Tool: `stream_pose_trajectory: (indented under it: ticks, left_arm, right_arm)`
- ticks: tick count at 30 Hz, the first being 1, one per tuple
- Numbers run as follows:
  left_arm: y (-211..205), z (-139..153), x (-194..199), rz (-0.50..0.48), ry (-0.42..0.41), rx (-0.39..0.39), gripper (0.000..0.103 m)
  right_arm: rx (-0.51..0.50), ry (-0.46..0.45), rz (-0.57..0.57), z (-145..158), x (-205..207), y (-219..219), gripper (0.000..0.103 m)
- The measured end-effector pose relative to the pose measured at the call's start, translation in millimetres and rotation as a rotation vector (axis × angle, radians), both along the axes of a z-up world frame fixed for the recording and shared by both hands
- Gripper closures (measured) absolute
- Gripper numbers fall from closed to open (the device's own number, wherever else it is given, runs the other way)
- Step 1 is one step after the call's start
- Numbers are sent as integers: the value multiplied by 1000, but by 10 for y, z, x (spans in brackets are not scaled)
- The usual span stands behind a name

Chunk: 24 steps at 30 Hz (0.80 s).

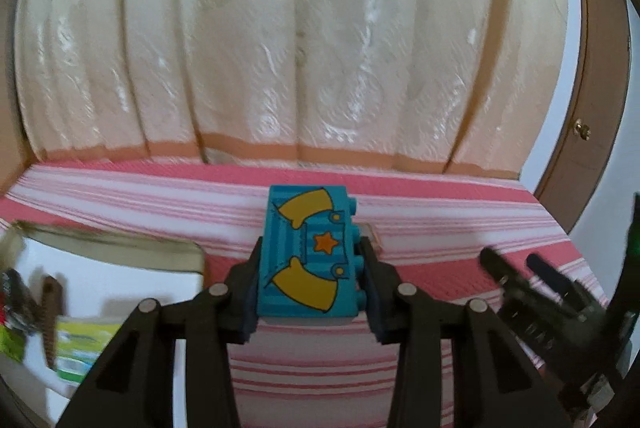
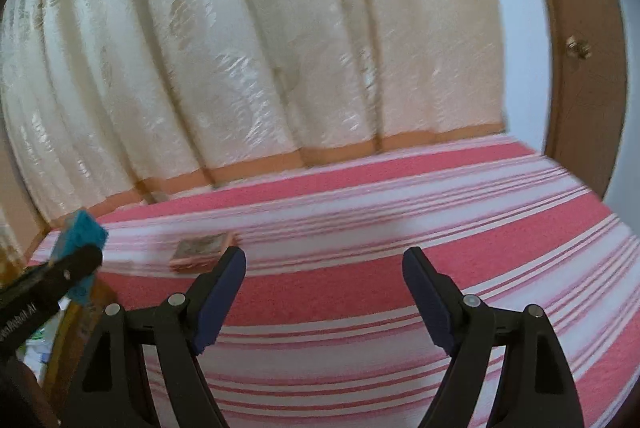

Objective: Organize rigid objects
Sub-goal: 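Grasp the copper-framed picture box with the right tool while the left holds the blue brick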

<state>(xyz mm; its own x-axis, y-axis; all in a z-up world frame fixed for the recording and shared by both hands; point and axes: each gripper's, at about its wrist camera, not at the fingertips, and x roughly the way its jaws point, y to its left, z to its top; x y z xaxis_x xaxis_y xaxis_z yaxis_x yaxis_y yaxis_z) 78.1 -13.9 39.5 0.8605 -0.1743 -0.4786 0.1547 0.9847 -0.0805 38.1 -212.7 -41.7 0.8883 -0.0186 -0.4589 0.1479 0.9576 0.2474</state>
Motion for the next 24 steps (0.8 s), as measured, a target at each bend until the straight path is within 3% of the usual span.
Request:
stream_pose_trajectory:
  ticks: [6, 11, 14, 24]
  left_arm:
    - [263, 64, -16, 62, -42, 24, 62]
    - [430, 74, 2, 95, -38, 3, 62]
    - [482, 70, 18, 110, -34, -8, 62]
    - [498, 52, 56, 111, -15, -19, 62]
  right_arm:
    - [26, 74, 110, -177, 279, 452, 20]
    - [40, 212, 168, -420, 673, 830, 20]
    - [20, 269, 176, -484, 907, 976, 20]
    - [-66, 326, 141, -534, 1275, 1205, 20]
